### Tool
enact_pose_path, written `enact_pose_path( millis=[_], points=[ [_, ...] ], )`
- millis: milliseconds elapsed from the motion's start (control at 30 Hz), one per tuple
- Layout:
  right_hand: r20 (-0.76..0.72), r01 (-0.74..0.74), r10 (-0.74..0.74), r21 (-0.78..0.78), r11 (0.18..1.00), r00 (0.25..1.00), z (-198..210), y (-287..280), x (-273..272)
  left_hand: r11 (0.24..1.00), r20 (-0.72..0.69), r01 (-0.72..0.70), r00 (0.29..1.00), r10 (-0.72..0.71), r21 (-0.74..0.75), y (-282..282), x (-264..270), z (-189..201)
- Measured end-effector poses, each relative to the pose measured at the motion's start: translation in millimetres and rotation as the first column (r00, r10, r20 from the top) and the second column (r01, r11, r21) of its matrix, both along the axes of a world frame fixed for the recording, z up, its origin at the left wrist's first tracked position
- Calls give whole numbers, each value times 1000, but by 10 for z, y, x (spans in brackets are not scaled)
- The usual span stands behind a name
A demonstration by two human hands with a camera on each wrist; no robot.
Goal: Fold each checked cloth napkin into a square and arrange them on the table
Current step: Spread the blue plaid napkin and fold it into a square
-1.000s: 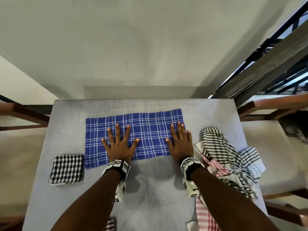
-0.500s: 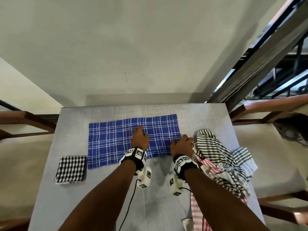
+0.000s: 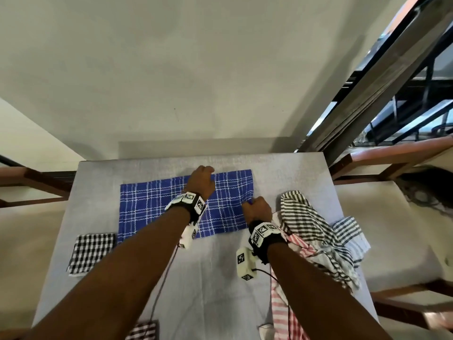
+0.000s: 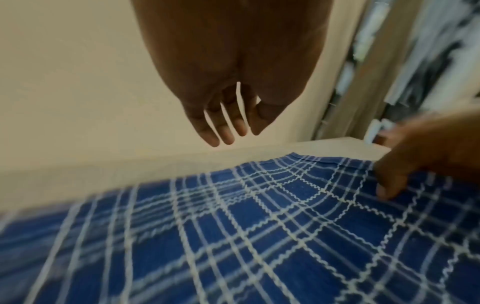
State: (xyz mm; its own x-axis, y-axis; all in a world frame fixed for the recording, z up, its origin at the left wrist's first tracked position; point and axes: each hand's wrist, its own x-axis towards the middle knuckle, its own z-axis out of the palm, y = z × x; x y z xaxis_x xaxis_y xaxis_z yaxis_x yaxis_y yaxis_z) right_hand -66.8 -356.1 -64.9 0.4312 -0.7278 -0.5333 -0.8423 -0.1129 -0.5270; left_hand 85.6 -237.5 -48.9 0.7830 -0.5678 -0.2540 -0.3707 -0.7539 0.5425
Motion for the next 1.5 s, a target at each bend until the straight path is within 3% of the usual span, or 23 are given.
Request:
enact_pose_path(
  millis=[33, 67, 167, 233, 367, 400, 500, 633, 733, 833, 1000, 1067, 1133, 1267, 1400, 1500],
  points=[
    [5, 37, -37, 38, 999, 999, 16, -19, 8, 981, 71, 186, 979, -190, 55, -145, 42, 59],
    [13, 79, -80, 71, 994, 997, 37, -23, 11, 918, 121, 371, 914, -388, 140, -293, 61, 113],
    [85, 176, -183, 79, 981, 979, 45, -65, -24, 576, 203, 718, 543, -815, 390, -726, 15, 183],
    [115, 195, -200, 54, 979, 973, 35, -109, -64, 400, 220, 786, 335, -916, 471, -961, -60, 115],
    [119, 208, -220, 100, 973, 968, -10, -227, -112, 230, 244, 755, 96, -965, 614, -1254, -124, -32],
    [121, 213, -226, 112, 971, 967, -23, -228, -118, 206, 248, 736, 53, -967, 645, -1288, -92, -35],
    [141, 197, -208, 87, 977, 968, -54, -232, -145, 200, 260, 688, 17, -965, 697, -1379, 13, 65],
    [218, 169, -170, 23, 985, 961, 29, -237, -209, 173, 188, 670, 50, -981, 722, -1448, 126, 103],
    [221, 162, -156, -9, 987, 963, 89, -257, -243, 210, 190, 683, 106, -976, 699, -1453, 157, 75],
    [198, 177, -175, 6, 984, 965, 102, -263, -280, 218, 193, 671, 113, -975, 709, -1449, 199, 57],
    [206, 131, -111, -87, 988, 972, 189, -221, -343, 261, 197, 661, 171, -965, 704, -1452, 314, 318],
    [206, 62, -35, -123, 991, 978, 244, -126, -352, 321, 204, 695, 249, -947, 644, -1348, 393, 446],
    [229, -31, 73, -178, 983, 971, 289, 43, -359, 430, 194, 725, 390, -900, 538, -1171, 512, 540],
    [276, -217, 275, -223, 950, 921, 363, 547, -351, 600, 39, 719, 629, -776, 350, -724, 735, 654],
    [348, -218, 284, -218, 951, 893, 509, 1069, -205, 781, 1, 611, 787, -616, 127, -193, 836, 748],
    [376, -244, 306, -204, 948, 875, 567, 1404, -56, 854, -29, 519, 855, -518, 24, 187, 926, 831]
  ],
)
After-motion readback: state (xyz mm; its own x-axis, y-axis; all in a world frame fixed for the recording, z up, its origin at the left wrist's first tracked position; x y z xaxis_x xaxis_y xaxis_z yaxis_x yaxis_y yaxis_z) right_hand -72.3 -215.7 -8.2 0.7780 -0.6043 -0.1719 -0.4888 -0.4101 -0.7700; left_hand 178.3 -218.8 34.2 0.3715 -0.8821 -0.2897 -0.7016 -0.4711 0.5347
